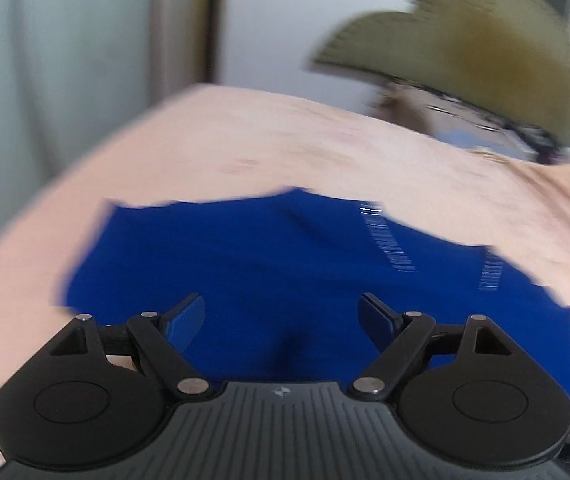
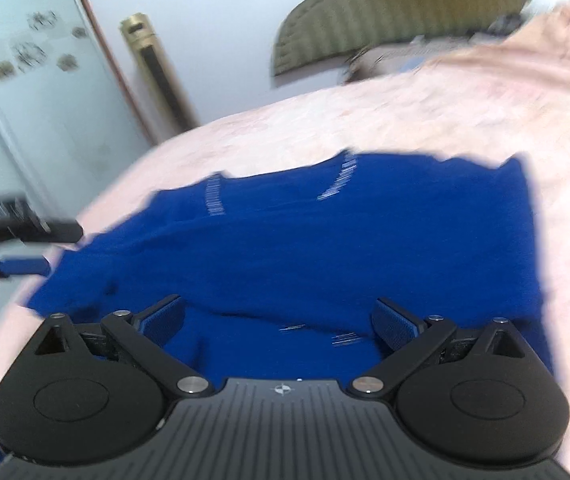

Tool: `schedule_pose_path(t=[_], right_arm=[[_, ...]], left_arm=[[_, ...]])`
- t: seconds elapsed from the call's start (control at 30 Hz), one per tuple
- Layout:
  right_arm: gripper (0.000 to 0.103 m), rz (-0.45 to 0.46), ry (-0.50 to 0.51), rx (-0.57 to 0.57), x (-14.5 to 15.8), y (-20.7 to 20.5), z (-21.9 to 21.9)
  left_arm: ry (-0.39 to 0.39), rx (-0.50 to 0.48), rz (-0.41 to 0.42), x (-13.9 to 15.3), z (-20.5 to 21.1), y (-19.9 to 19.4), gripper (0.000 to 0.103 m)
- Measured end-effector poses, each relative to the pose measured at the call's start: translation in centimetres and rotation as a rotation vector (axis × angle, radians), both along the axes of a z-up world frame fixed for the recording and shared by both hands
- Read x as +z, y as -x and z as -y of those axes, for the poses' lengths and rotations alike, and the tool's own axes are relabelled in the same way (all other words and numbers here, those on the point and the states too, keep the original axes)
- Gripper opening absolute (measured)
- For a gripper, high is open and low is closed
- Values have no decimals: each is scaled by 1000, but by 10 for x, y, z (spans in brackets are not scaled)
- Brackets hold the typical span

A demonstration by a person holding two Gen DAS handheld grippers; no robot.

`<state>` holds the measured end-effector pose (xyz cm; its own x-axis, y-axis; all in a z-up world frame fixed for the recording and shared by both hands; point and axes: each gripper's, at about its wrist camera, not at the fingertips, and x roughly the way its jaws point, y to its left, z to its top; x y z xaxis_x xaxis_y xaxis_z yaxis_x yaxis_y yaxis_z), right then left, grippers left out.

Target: Fold small clothes

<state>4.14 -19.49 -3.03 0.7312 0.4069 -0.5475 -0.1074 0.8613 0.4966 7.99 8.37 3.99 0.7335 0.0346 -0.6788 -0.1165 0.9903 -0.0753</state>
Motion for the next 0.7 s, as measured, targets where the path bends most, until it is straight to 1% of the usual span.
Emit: schedule_pose_path(t=[0.07, 0.1, 0.17, 0.27, 0.3, 0.37, 0.5, 0.57, 0.6, 0.63, 0.67, 0.7], right_arm=[[98, -55, -167, 55, -7, -11, -3], [95, -86, -243, 80, -12, -17, -6], [93, -124, -327, 114, -19, -29, -15], [90, -138, -341, 149, -21, -44, -31], [88, -143, -343, 157, -22, -51, -36], [88, -152, -364, 171, -24, -62, -45], [87, -142, -374, 184, -22, -73, -63], [82, -138, -356, 184, -21, -77, -71], [70, -146, -348, 182, -21, -78, -74], [47, -164, -351, 183, -26, -76, -73], [34, -202, -366, 186, -30, -80, -74], [17, -237, -375, 181, -34, -83, -75]], left_arm=[[-55, 46, -10, -11, -10, 10, 84], [-73, 51, -22, -16, -13, 13, 84], [-109, 48, -50, -29, -14, 22, 84], [-152, 44, -81, -45, -13, 36, 84], [-161, 40, -92, -51, -8, 36, 84], [-165, 32, -105, -56, -7, 39, 84], [-175, 23, -101, -57, -6, 48, 84], [-181, 21, -101, -56, -5, 50, 84], [-182, 20, -101, -57, -4, 49, 84], [-183, 18, -100, -57, -4, 50, 84], [-184, 17, -100, -56, -4, 50, 84], [-185, 16, -101, -57, -4, 47, 84]])
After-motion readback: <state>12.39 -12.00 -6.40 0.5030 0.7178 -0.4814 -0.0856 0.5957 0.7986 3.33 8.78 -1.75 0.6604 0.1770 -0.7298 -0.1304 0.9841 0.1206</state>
